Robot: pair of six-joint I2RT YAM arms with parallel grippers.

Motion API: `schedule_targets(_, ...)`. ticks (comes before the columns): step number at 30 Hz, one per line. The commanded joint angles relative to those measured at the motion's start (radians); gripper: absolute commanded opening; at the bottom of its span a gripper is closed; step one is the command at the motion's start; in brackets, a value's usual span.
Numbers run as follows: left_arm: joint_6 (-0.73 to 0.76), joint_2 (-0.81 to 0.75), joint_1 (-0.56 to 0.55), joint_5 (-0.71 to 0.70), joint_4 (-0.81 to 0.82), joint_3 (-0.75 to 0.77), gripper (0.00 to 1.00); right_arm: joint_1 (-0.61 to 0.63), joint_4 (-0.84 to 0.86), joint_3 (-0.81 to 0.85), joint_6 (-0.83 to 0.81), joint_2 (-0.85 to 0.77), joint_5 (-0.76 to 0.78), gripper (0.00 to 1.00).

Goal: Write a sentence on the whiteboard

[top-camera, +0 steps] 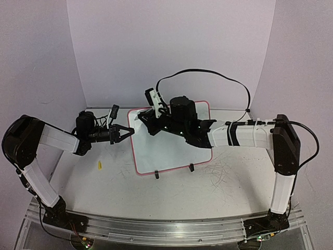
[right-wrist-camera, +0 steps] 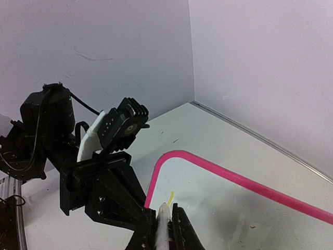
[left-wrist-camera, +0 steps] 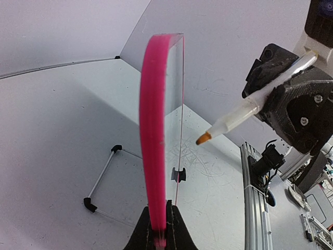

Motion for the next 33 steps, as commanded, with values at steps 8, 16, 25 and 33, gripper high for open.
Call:
schedule_targets(8, 0.083, -0.015, -0.004, -0.045, -0.025, 0.027, 0.0, -0.002, 0.013, 0.069, 0.0, 0.034, -0.005, 0.0)
schedule_targets(16, 0.087, -0.015, -0.004, -0.046, -0.028, 0.027, 0.0, -0.002, 0.007, 0.069, 0.002, 0.039, -0.012, 0.0)
schedule_targets(25, 0.089, -0.015, -0.004, -0.046, -0.031, 0.029, 0.0, -0.003, 0.003, 0.069, 0.002, 0.05, -0.008, 0.0)
schedule_targets(33, 0.089, -0.015, -0.004, -0.046, -0.031, 0.03, 0.0, -0.006, 0.002, 0.074, 0.001, 0.057, -0.004, 0.0)
